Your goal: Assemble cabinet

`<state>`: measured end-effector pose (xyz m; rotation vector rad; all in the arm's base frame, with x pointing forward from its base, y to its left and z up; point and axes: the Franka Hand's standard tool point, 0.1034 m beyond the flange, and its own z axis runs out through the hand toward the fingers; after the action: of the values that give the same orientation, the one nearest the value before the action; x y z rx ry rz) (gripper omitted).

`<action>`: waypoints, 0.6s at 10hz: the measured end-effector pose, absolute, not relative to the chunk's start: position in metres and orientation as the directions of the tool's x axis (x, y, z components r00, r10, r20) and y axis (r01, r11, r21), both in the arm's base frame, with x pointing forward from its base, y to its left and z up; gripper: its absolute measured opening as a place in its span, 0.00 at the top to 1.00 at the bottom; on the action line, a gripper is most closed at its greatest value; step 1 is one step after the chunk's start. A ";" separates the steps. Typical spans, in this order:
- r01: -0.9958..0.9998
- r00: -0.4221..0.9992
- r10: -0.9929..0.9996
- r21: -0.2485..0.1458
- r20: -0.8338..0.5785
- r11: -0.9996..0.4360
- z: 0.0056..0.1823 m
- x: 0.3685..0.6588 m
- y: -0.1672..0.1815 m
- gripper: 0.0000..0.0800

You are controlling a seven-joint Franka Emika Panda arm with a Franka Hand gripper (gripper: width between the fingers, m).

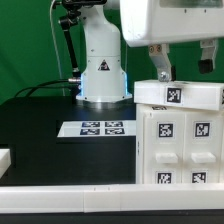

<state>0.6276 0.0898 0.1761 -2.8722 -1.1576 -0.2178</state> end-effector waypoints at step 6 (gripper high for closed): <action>0.671 0.732 0.667 0.020 0.139 -0.741 0.158 0.619 0.089 0.16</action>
Offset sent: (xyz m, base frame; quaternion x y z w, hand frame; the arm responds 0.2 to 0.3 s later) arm -0.0078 0.0036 -0.0119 -0.0028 0.0098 0.0175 0.9998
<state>0.6189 0.0887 0.1583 -2.8947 -1.1180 -0.2135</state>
